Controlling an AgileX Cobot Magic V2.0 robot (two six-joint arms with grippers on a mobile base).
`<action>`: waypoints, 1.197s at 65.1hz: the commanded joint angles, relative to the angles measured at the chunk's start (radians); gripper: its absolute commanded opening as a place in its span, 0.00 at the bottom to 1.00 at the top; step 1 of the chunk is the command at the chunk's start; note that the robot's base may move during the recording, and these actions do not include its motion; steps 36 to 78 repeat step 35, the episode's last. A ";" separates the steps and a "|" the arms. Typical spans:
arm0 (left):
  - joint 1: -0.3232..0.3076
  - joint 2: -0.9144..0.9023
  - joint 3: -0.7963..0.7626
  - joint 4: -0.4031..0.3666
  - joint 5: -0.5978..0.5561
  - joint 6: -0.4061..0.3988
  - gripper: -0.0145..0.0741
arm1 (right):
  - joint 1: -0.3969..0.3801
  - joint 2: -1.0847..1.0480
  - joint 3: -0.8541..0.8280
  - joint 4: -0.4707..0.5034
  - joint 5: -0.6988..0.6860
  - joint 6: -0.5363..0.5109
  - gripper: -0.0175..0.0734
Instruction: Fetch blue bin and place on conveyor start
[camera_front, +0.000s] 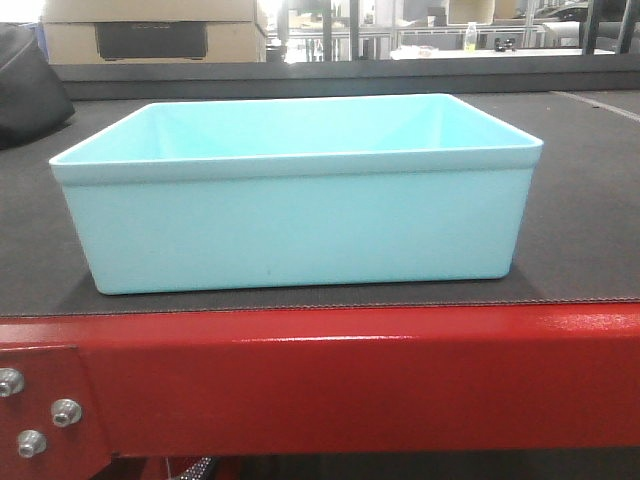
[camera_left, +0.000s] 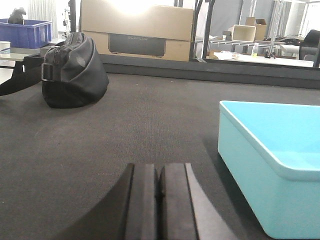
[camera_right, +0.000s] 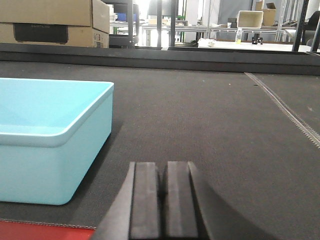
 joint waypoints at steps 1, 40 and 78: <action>0.003 -0.006 -0.001 0.000 -0.021 -0.004 0.04 | -0.007 -0.004 0.001 -0.008 -0.017 0.000 0.01; 0.003 -0.006 -0.001 0.000 -0.021 -0.004 0.04 | -0.007 -0.004 0.001 -0.008 -0.017 0.000 0.01; 0.003 -0.006 -0.001 0.000 -0.021 -0.004 0.04 | -0.007 -0.004 0.001 -0.008 -0.017 0.000 0.01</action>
